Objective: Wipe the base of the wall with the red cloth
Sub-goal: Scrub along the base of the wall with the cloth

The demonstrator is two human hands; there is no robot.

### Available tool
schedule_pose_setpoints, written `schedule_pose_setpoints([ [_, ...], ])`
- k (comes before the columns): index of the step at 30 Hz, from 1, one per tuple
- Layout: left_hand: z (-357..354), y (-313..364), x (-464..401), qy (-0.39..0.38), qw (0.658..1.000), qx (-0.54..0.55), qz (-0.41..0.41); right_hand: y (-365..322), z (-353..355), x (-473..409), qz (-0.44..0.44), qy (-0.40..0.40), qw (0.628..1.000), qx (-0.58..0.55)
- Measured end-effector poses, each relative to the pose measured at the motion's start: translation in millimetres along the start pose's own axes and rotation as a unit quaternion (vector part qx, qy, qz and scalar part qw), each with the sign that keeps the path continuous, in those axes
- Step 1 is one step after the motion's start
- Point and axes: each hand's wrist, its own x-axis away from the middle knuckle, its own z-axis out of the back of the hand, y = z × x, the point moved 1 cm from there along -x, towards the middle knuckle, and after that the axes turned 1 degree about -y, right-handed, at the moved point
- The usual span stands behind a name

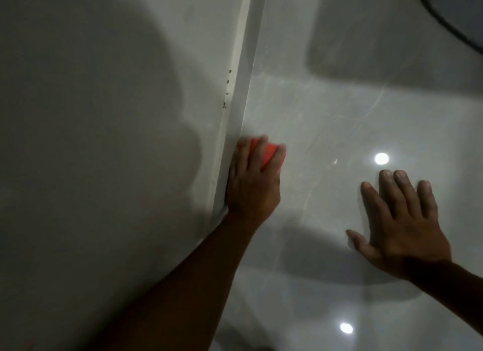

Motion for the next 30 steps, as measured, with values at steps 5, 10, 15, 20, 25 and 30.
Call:
schedule_pose_setpoints([
  [5, 4.7, -2.9, -133.8, 0.048, 0.998, -0.008, -0.030, -0.5, -2.1, -1.2, -0.002, -0.003, 1.000, 0.011],
  [10, -3.9, -11.6, -229.0, -0.008, 0.997, -0.066, -0.048, -1.4, -2.4, -0.1, -0.001, 0.010, 1.000, 0.012],
  [15, 3.5, -5.9, -169.7, 0.020, 0.996, -0.070, -0.055, -1.1, -0.5, 0.0, -0.006, 0.008, 1.000, -0.001],
  [20, 3.0, -4.3, 33.9, 0.007, 1.000, 0.010, 0.008, -1.1, -0.7, -1.6, -0.002, 0.013, 1.000, -0.007],
  [25, -4.8, -1.6, 66.8, 0.025, 0.997, 0.043, 0.055, -1.7, -4.5, -0.1, 0.003, 0.029, 1.000, 0.001],
  [30, -7.2, -2.5, -93.1, 0.067, 0.997, 0.023, 0.004, -1.7, -4.8, 0.6, 0.004, 0.029, 1.000, 0.008],
])
